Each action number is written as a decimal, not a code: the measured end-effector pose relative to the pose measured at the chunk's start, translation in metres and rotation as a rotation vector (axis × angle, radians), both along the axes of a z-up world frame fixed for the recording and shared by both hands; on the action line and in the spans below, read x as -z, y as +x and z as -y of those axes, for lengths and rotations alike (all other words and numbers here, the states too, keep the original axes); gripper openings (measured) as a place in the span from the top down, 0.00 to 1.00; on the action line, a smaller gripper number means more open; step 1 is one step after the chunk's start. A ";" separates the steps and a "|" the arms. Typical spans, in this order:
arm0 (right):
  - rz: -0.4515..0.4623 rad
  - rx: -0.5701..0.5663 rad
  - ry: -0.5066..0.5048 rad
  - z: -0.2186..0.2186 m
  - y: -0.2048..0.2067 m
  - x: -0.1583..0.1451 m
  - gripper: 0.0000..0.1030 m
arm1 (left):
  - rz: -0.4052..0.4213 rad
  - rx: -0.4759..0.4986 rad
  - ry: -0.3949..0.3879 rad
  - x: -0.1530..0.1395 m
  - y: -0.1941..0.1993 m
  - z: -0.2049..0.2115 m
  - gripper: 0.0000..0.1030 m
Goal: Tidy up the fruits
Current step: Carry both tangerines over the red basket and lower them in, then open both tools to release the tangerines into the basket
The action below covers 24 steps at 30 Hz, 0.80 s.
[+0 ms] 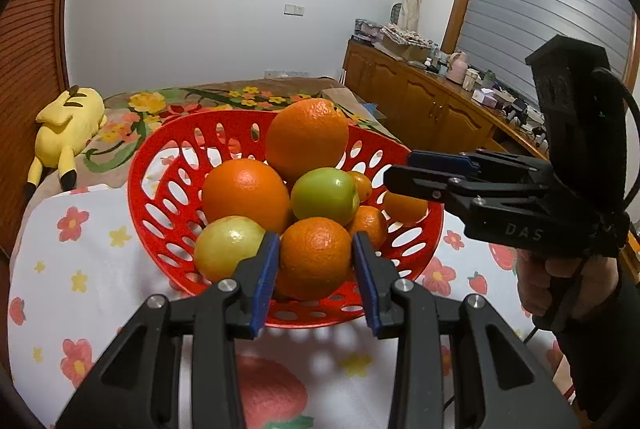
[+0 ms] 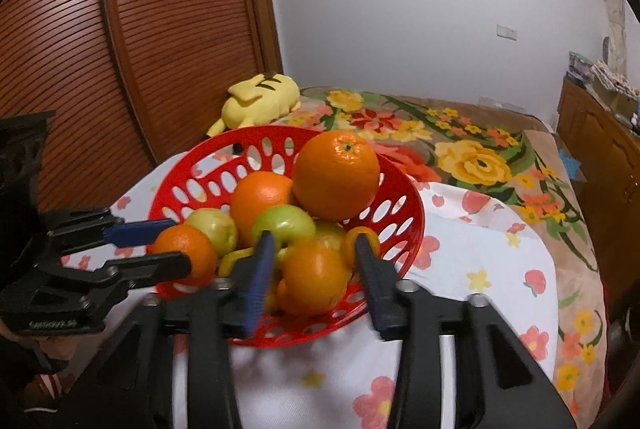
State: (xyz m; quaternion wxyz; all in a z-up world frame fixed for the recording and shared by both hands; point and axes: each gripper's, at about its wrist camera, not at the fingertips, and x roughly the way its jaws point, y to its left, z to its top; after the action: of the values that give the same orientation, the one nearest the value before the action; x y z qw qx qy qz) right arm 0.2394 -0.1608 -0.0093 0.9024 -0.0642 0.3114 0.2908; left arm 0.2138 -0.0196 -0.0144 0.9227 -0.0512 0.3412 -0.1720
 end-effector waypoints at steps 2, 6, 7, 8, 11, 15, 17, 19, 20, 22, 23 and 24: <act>-0.006 0.004 0.002 0.000 0.001 0.002 0.55 | -0.001 0.004 -0.004 0.002 0.002 0.001 0.66; -0.012 0.020 0.005 0.003 -0.001 0.005 0.55 | -0.002 0.004 -0.001 0.005 0.006 0.001 0.65; -0.012 0.022 0.009 0.004 -0.002 0.005 0.55 | -0.003 0.003 0.001 0.005 0.006 0.002 0.65; -0.013 0.023 0.015 0.005 -0.003 0.005 0.54 | -0.003 0.004 0.001 0.006 0.006 0.002 0.65; -0.011 0.026 0.021 0.006 -0.006 0.005 0.53 | -0.004 0.001 0.003 0.006 0.008 0.002 0.65; -0.010 0.027 0.026 0.006 -0.008 0.005 0.52 | -0.004 -0.009 0.006 0.007 0.010 0.001 0.65; -0.006 0.027 0.028 0.006 -0.010 0.005 0.52 | -0.001 -0.014 0.012 0.007 0.010 0.001 0.65; -0.006 0.027 0.032 0.006 -0.011 0.005 0.52 | 0.003 -0.021 0.020 0.006 0.009 0.001 0.65; -0.005 0.028 0.032 0.006 -0.011 0.005 0.52 | 0.005 -0.023 0.024 0.006 0.009 0.001 0.64; -0.004 0.030 0.038 0.007 -0.014 0.004 0.52 | 0.007 -0.025 0.026 0.005 0.008 0.001 0.64; -0.003 0.030 0.039 0.008 -0.014 0.004 0.52 | 0.008 -0.026 0.026 0.004 0.008 0.001 0.64; -0.002 0.031 0.040 0.008 -0.016 0.004 0.52 | 0.009 -0.028 0.027 0.004 0.007 0.001 0.64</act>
State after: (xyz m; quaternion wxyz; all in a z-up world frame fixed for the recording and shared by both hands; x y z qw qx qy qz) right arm 0.2235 -0.1687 -0.0131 0.9076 -0.0409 0.3074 0.2829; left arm 0.2212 -0.0208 -0.0187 0.9271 -0.0427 0.3388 -0.1548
